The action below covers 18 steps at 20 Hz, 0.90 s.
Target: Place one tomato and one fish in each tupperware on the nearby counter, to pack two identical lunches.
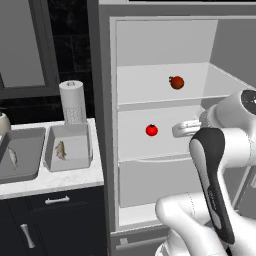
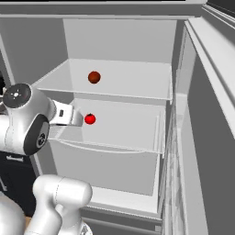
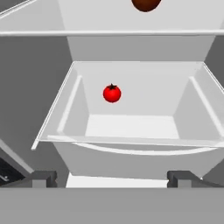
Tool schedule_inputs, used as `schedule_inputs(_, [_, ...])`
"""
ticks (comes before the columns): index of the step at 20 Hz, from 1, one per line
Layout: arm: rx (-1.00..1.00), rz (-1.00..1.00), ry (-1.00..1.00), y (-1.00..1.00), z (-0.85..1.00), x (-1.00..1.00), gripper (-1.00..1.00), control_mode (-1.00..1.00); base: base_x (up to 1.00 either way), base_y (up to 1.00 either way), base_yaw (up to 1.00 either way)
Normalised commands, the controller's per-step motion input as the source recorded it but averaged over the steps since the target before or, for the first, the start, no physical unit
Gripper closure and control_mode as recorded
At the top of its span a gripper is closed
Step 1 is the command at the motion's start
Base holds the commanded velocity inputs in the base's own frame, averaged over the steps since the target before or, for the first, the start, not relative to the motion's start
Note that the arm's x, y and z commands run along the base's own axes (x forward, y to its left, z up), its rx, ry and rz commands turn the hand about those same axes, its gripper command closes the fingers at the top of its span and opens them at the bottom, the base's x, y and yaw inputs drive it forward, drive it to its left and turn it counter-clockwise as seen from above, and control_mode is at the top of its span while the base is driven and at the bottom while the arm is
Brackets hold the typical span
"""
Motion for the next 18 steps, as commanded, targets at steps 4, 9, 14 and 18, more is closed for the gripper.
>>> schedule_inputs(4, [0.00,0.03,0.00,0.13,-0.25,0.49,-1.00,-1.00,0.00,0.00,0.00])
schedule_inputs(9, [0.00,0.01,0.01,0.06,-0.30,0.51,-1.00,-1.00,0.00,0.00,0.00])
schedule_inputs(14, [0.00,0.00,0.02,0.00,-0.22,0.50,-1.00,-1.00,0.00,0.00,0.00])
schedule_inputs(18, [0.00,0.00,0.00,0.00,-0.22,0.13,-1.00,-1.00,0.00,0.00,0.00])
